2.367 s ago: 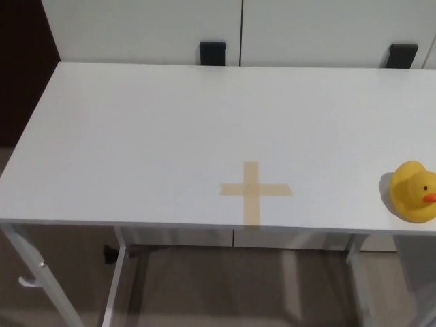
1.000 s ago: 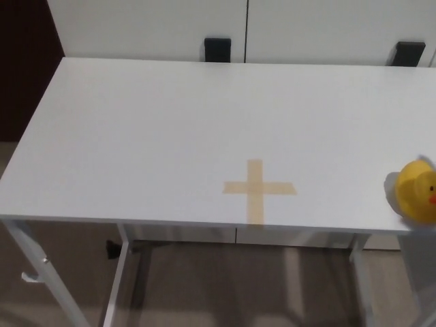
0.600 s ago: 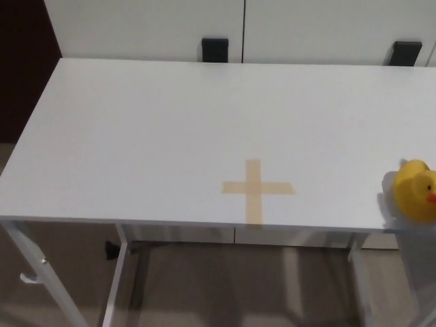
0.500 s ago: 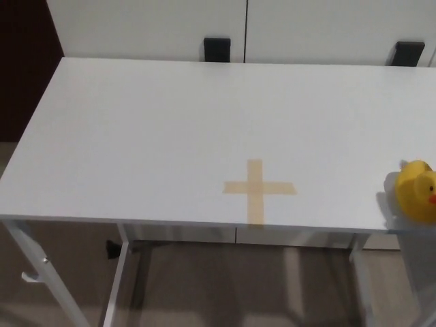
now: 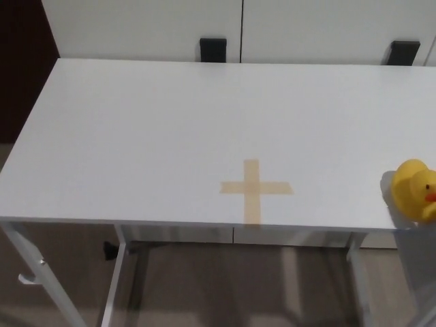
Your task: The robot uses its right hand to push the yellow duck toy to the center of the white desk.
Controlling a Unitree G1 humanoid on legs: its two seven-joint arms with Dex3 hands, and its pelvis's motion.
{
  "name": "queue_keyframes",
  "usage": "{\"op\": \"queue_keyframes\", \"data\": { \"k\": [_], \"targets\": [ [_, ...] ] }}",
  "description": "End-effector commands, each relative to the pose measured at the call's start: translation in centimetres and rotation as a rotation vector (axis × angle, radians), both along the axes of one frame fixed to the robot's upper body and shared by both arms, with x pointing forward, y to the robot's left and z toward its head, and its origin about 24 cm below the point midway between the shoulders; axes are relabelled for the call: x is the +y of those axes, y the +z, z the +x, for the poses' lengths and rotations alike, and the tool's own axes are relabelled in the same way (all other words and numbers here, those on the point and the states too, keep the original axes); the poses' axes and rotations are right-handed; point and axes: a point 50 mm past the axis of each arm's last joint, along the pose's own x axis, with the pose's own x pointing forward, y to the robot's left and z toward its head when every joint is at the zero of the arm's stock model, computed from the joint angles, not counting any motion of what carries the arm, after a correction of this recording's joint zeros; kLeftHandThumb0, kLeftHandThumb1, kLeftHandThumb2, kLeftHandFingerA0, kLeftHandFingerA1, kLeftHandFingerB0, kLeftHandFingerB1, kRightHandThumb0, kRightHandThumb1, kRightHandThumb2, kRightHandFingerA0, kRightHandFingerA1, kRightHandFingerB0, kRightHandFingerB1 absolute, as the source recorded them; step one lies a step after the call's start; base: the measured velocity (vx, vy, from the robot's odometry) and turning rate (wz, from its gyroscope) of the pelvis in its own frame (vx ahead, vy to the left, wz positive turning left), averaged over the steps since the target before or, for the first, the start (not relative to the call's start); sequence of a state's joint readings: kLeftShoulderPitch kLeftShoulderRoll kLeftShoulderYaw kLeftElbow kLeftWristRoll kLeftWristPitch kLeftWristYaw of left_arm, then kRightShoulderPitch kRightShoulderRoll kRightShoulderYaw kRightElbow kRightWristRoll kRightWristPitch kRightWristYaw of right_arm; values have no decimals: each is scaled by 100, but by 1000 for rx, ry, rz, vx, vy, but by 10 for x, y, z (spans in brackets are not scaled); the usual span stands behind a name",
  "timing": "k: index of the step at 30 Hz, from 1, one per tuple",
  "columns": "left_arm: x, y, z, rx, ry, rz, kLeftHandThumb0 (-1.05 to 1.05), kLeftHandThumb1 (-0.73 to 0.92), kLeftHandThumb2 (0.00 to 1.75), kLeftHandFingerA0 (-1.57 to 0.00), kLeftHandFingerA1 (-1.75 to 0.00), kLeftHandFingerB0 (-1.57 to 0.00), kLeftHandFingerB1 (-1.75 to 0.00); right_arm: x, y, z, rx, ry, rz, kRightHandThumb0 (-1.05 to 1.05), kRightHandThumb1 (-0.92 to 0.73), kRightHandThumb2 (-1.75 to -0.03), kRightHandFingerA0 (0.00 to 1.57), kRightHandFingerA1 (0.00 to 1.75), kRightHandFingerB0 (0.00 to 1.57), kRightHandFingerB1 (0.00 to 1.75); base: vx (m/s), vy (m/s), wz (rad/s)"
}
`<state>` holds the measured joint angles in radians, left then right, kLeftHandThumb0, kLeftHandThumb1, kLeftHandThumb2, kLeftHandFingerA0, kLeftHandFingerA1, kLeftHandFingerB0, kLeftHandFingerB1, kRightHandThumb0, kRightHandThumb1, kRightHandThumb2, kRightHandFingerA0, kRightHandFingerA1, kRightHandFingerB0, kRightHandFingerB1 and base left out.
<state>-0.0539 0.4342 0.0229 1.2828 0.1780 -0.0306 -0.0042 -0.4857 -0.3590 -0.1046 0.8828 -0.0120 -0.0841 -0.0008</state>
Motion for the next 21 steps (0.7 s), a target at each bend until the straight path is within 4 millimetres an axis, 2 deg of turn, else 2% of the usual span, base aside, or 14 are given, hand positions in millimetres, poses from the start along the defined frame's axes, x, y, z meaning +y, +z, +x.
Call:
{"op": "queue_keyframes", "data": {
  "k": [1, 3, 4, 11, 13, 14, 15, 16, 20, 21],
  "targets": [
    [0, -1, -2, 2, -3, 1, -20, 68, 70, -77, -71, -79, -55, 4, -9, -5, -35, -11, 23, -77, -92, -74, 39, 47, 28, 38, 0, 0, 0],
    [0, -1, -2, 2, -1, -1, -20, 68, 70, -77, -71, -79, -55, 4, -10, -5, -36, -11, 25, -77, -92, -74, 39, 47, 28, 38, 0, 0, 0],
    [-1, -2, -3, 6, 1, -5, -21, 70, 60, -80, -71, -82, -54, 10, -11, -2, -36, -4, 37, -77, -92, -74, 41, 47, 31, 37, 0, 0, 0],
    [-4, -4, -4, 14, -17, -8, -20, 69, 66, -77, -68, -79, -55, 22, -9, 5, -40, 20, 48, -78, -92, -74, 44, 44, 31, 36, 0, 0, 0],
    [-5, -4, -4, 27, -41, -1, -23, 69, 60, -77, -69, -81, -53, 32, -8, 10, -49, 36, 54, -78, -92, -74, 47, 48, 32, 38, 0, 0, 0],
    [-5, -4, -4, 27, -41, -1, -20, 69, 65, -76, -68, -79, -55, 37, -8, 12, -51, 47, 54, -73, -75, -111, 40, 60, 31, 53, 0, 0, 0],
    [-5, -4, -4, 26, -40, -1, -20, 69, 65, -76, -68, -79, -55, 40, -8, 13, -52, 54, 54, -73, -75, -111, 40, 60, 31, 53, 0, 0, 0],
    [-5, -4, -4, 25, -39, -2, -23, 67, 60, -75, -65, -81, -55, 44, -8, 14, -52, 58, 56, -76, -92, -72, 45, 52, 37, 42, 0, 0, 0],
    [-9, -7, -5, 28, -42, -8, -20, 67, 63, -73, -68, -81, -55, 48, -13, 12, -38, 59, 63, -78, -92, -72, 48, 51, 38, 40, 0, 0, 0],
    [-9, -7, -5, 28, -40, -10, -21, 66, 63, -74, -67, -81, -56, 50, -15, 12, -29, 65, 59, -79, -92, -73, 44, 52, 36, 41, 0, 0, 0]
  ]
}}
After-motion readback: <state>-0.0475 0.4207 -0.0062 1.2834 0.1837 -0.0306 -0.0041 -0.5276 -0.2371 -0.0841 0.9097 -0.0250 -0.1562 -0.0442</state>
